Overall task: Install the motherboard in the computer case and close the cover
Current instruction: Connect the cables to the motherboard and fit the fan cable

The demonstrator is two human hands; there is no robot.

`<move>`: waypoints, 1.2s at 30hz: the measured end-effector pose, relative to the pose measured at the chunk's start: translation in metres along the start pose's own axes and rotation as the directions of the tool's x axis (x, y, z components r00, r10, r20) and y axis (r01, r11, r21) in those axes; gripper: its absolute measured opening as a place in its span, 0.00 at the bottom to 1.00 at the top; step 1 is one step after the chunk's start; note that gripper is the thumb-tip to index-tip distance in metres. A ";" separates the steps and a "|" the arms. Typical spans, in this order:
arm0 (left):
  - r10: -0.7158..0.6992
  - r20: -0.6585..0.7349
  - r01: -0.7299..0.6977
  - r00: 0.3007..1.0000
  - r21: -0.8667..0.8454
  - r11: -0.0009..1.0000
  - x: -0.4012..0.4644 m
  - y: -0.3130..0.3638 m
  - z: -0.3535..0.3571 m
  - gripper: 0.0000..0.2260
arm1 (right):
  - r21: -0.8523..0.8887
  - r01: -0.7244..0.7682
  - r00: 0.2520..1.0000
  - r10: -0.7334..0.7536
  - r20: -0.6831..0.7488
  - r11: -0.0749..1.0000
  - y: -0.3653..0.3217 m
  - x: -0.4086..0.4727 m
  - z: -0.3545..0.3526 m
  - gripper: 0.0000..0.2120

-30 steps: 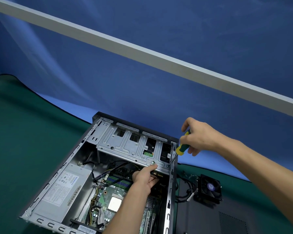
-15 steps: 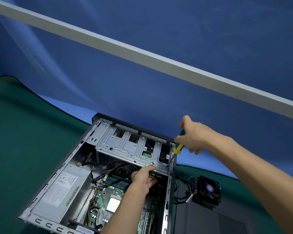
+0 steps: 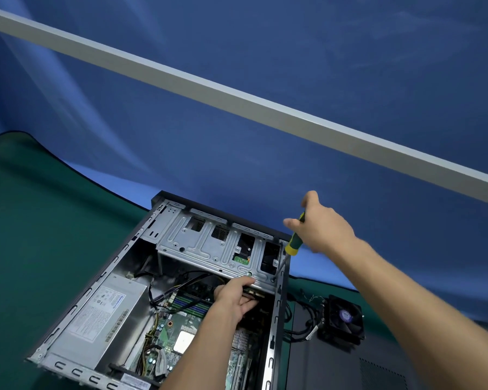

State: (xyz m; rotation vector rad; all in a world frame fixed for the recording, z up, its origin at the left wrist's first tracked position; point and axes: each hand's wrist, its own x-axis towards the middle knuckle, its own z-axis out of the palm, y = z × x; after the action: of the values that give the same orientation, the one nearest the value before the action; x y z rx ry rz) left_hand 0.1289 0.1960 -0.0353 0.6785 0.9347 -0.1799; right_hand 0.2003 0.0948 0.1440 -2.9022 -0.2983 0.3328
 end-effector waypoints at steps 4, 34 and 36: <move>0.005 0.000 -0.005 1.000 0.015 1.000 0.001 -0.001 0.000 0.22 | -0.077 0.023 0.999 -0.021 0.027 0.997 0.005 -0.002 -0.004 0.11; 0.090 -0.054 -0.088 0.995 0.041 0.995 0.006 -0.008 -0.001 0.21 | -0.129 0.036 0.991 -0.018 0.135 0.991 -0.027 -0.024 0.000 0.05; 0.095 -0.057 -0.093 0.994 0.048 0.995 0.006 -0.009 -0.001 0.21 | -0.221 0.032 0.999 -0.023 0.044 0.975 -0.030 -0.025 0.004 0.08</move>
State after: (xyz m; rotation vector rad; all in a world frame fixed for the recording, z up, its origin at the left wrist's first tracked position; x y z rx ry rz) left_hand 0.1285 0.1904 -0.0442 0.7721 0.9555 -0.0982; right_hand 0.1701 0.1183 0.1517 -3.1096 -0.4069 0.3775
